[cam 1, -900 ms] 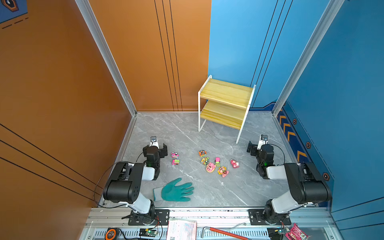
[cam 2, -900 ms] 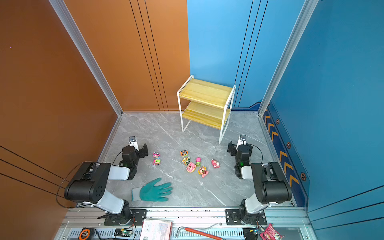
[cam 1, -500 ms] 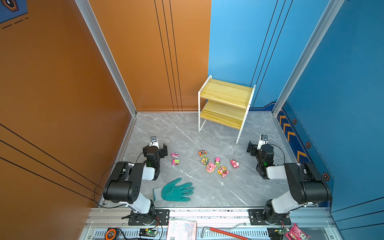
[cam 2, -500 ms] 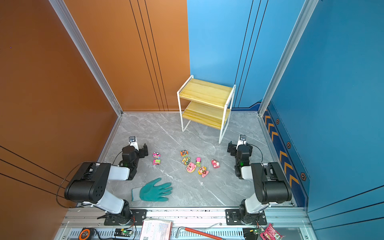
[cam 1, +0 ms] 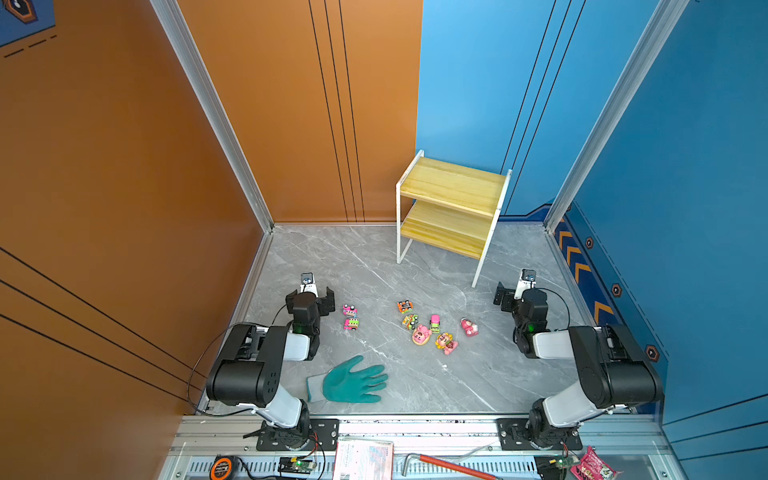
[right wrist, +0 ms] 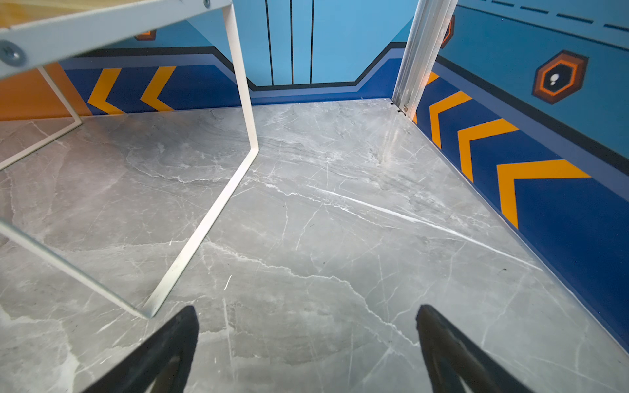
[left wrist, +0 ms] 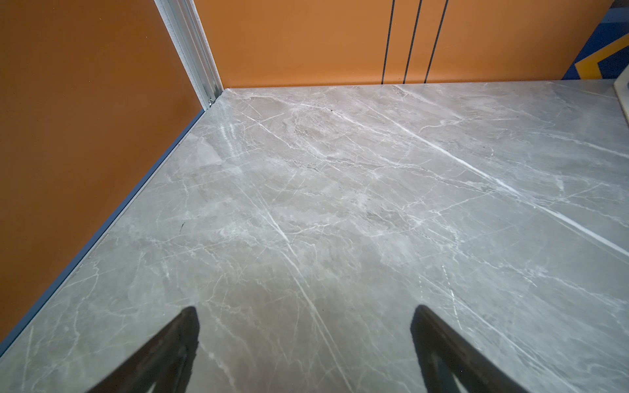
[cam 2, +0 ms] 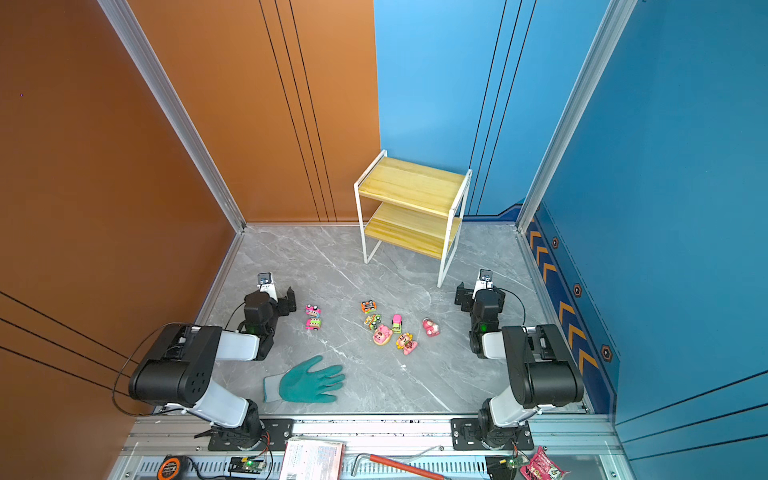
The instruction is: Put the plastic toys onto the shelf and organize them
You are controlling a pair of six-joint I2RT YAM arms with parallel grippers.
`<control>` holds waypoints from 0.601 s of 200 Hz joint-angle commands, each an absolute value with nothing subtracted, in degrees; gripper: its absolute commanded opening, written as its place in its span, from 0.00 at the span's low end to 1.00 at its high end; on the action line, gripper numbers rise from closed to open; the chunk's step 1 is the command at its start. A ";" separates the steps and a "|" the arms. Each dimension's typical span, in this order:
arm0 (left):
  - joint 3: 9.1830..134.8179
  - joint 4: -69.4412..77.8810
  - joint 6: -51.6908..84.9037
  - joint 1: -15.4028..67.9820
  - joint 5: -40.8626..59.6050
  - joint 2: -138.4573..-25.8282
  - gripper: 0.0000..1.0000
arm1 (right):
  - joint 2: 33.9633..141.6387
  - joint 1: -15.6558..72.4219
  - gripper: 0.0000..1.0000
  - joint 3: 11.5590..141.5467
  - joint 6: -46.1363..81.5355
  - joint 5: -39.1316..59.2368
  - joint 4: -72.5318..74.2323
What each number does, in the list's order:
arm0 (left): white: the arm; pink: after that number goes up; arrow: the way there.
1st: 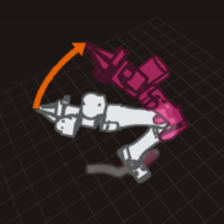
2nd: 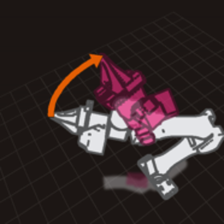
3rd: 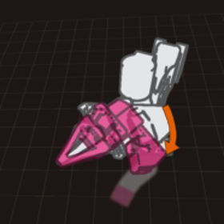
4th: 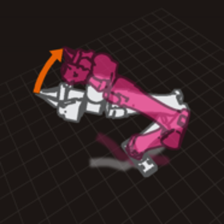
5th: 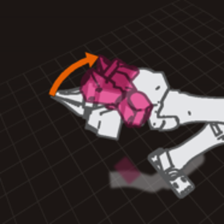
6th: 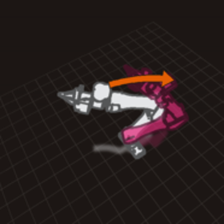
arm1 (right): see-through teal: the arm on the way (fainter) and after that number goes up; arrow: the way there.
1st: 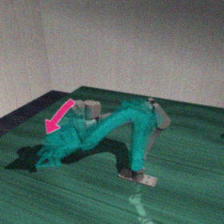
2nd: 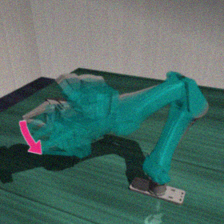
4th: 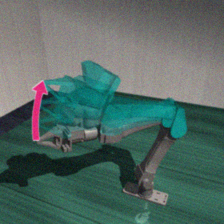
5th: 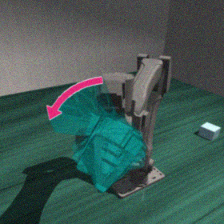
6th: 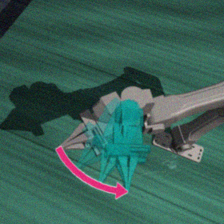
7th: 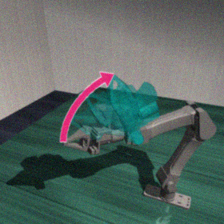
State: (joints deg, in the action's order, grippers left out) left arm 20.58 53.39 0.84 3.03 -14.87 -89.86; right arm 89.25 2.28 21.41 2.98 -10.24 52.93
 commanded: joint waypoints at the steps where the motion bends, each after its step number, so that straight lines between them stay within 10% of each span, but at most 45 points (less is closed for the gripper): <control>1: 21.12 54.40 0.39 2.55 -14.10 -89.73 0.98 | 88.72 2.20 1.00 21.36 3.51 -9.50 52.12; 120: 20.70 54.30 -2.30 8.18 -27.67 -86.68 0.98 | 76.13 4.47 1.00 23.48 5.66 -18.90 36.41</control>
State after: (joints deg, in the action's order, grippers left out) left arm 20.58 53.56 0.54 5.80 -20.71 -89.17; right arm 86.78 3.27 21.08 3.03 -12.27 50.59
